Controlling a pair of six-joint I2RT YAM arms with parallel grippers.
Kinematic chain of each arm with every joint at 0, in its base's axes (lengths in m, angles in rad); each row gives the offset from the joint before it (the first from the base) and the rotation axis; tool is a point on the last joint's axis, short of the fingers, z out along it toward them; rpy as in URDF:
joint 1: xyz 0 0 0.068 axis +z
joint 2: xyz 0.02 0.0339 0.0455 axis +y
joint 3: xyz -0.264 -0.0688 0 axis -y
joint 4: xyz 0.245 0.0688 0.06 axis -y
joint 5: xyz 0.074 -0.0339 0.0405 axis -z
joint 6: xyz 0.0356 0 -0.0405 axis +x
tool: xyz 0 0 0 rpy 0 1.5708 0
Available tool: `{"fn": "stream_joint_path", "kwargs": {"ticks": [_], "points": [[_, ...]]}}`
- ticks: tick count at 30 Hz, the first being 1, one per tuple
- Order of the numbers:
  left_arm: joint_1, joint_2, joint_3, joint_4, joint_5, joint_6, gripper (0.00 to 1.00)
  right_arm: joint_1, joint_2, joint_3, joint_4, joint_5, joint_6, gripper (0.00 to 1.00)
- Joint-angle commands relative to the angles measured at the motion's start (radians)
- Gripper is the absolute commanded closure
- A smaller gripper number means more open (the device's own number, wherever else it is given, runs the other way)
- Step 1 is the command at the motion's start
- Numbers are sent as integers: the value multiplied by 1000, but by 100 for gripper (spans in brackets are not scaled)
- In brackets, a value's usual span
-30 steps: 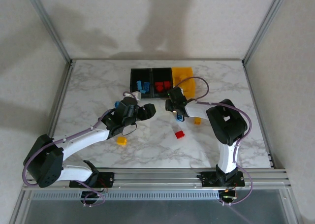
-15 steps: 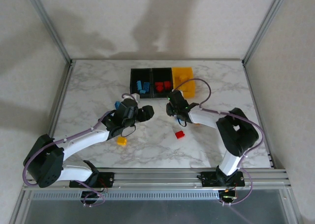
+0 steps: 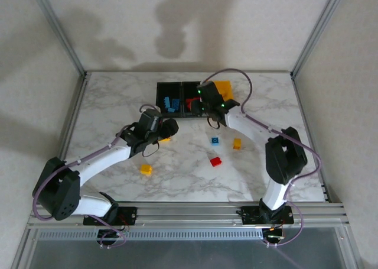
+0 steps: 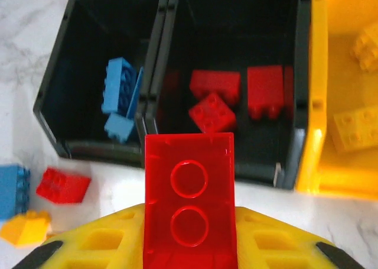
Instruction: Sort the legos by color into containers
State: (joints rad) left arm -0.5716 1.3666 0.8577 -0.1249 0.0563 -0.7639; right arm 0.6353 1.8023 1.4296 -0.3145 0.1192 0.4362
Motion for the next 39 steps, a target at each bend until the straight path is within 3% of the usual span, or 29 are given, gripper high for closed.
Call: {"fn": "stream_joint_path", "kwargs": {"ticks": [1, 21, 30, 39], "points": [[21, 27, 55, -63, 5, -9, 29, -28, 114, 128, -112, -38, -12, 67], [41, 32, 29, -54, 19, -16, 30, -104, 526, 610, -214, -87, -8, 64], [41, 33, 11, -46, 7, -20, 30, -108, 588, 683, -241, -98, -8, 62], [41, 22, 20, -56, 4, -16, 30, -106, 585, 683, -240, -95, -4, 51]]}}
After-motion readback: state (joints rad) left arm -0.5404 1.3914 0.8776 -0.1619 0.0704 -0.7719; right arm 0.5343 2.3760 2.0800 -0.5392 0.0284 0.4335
